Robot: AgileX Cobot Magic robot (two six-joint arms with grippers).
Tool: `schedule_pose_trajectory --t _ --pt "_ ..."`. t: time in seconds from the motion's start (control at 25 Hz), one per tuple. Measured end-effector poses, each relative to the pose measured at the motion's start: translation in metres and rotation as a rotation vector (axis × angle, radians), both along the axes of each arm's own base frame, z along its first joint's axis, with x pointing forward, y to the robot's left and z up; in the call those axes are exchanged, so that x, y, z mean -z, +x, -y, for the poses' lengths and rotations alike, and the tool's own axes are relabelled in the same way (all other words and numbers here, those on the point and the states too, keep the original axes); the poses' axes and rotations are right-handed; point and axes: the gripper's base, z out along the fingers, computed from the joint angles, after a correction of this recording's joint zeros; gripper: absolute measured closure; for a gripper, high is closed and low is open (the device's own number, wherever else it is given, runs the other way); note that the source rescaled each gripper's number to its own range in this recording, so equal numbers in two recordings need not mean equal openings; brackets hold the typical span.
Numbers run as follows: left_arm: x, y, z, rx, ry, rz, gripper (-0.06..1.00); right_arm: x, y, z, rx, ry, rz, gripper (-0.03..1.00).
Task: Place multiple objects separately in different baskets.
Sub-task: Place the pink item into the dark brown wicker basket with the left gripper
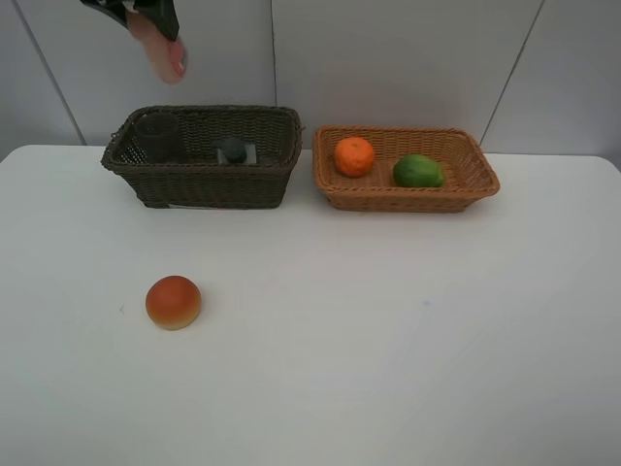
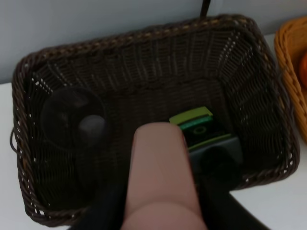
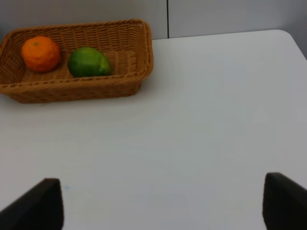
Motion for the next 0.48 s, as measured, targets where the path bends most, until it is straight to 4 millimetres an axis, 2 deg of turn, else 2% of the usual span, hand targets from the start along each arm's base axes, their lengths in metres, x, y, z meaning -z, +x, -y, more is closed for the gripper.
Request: schedule_pose_trajectory --t 0.12,0.24,0.36,0.48 --pt "0.001 0.016 0.000 -0.012 0.001 0.020 0.52 0.000 0.000 0.000 0.000 0.000 0.000 0.13" --pt "0.010 0.033 0.001 -0.018 0.000 0.027 0.52 0.000 0.000 0.000 0.000 0.000 0.000 0.13" --pt "0.029 0.049 0.006 -0.018 0.006 0.011 0.52 0.000 0.000 0.000 0.000 0.000 0.000 0.13" --pt "0.057 0.063 0.010 -0.011 0.022 -0.027 0.52 0.000 0.000 0.000 0.000 0.000 0.000 0.13"
